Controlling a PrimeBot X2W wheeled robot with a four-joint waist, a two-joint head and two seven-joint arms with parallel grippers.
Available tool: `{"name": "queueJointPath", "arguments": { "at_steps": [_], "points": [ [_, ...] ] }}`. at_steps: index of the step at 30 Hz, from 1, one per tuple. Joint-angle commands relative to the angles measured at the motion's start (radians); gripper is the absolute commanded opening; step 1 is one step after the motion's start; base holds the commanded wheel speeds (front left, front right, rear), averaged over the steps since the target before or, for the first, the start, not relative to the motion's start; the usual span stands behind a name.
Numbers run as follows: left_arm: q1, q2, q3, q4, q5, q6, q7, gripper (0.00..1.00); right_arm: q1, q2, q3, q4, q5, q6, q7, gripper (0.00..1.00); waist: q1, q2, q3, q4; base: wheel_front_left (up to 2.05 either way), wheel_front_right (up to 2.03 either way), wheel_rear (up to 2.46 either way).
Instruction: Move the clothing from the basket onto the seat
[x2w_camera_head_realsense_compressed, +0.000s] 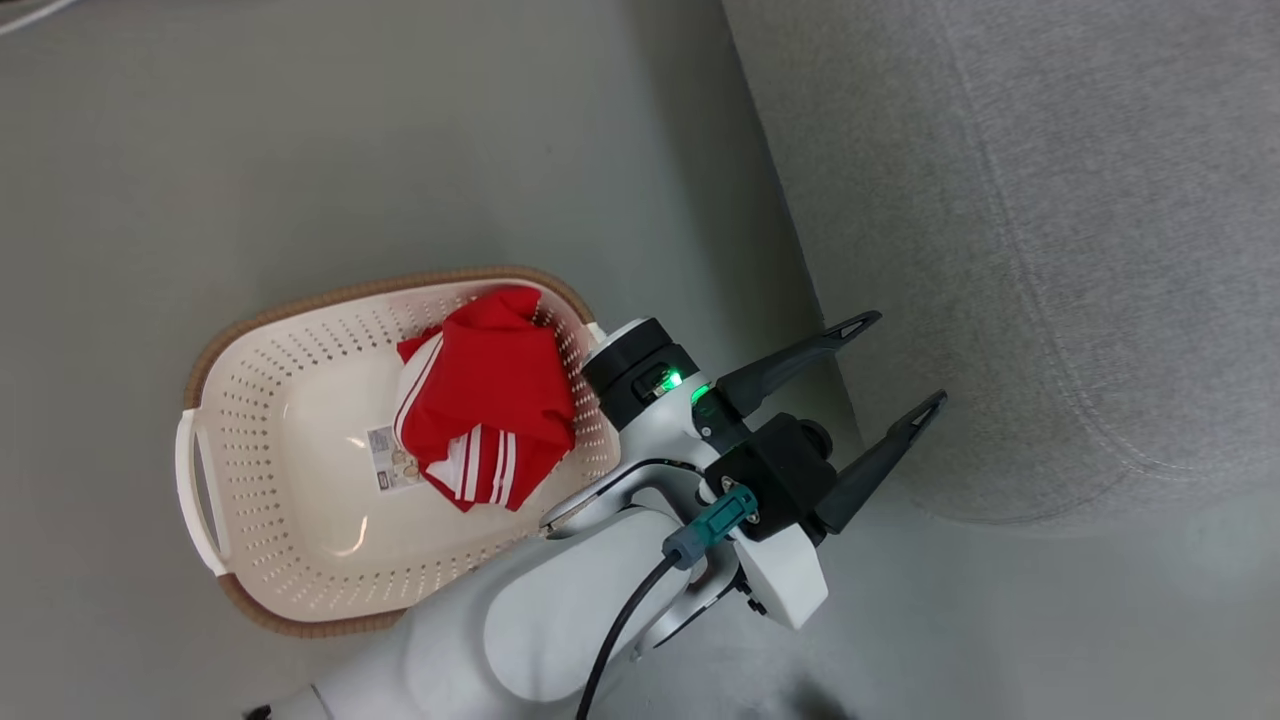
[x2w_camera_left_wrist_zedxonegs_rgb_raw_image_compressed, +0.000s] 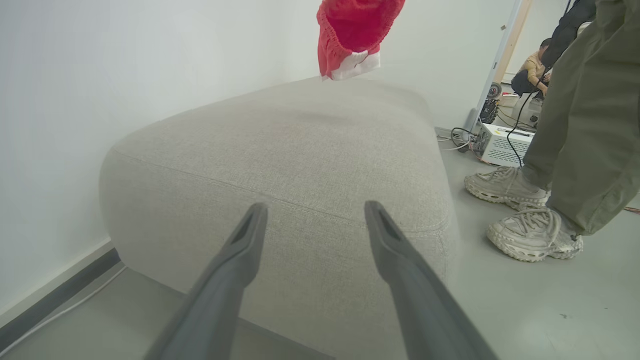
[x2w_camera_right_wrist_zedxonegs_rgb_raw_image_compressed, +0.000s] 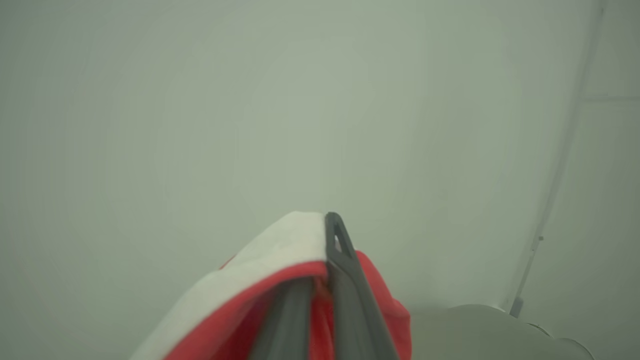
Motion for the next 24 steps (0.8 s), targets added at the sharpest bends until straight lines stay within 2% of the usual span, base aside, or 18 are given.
{"name": "queueJointPath", "arguments": {
  "at_steps": [1,10,16,20,24],
  "points": [
    [-0.039,-0.006,0.003,-0.029,-0.017,0.018,-0.005,1.00,-0.017,-0.074,-0.010,0.008,-0.015,0.003,-0.006,0.00,0.0000,0.0000,0.064,0.035,0.00,0.00,0.00],
    [-0.101,-0.006,-0.079,-0.045,-0.046,0.081,-0.005,1.00,-0.172,-0.179,-0.066,0.175,-0.011,0.003,-0.006,0.00,0.0000,0.0000,0.186,0.090,0.00,0.00,0.00],
    [-0.117,-0.006,-0.112,-0.070,-0.057,0.120,-0.005,1.00,-0.268,-0.240,-0.182,0.263,-0.042,0.003,-0.006,0.00,0.0000,0.0000,0.243,0.140,0.00,0.00,0.00],
    [-0.101,-0.006,-0.138,-0.082,-0.063,0.125,-0.005,1.00,-0.277,-0.236,-0.235,0.334,-0.039,0.003,-0.006,0.00,0.0000,0.0000,0.253,0.176,0.00,0.00,0.00],
    [-0.076,-0.006,-0.153,-0.080,-0.073,0.136,-0.005,1.00,-0.221,-0.191,-0.177,0.375,0.032,0.003,-0.006,0.00,0.0000,0.0000,0.267,0.200,0.00,0.00,0.00]
  ]
}}
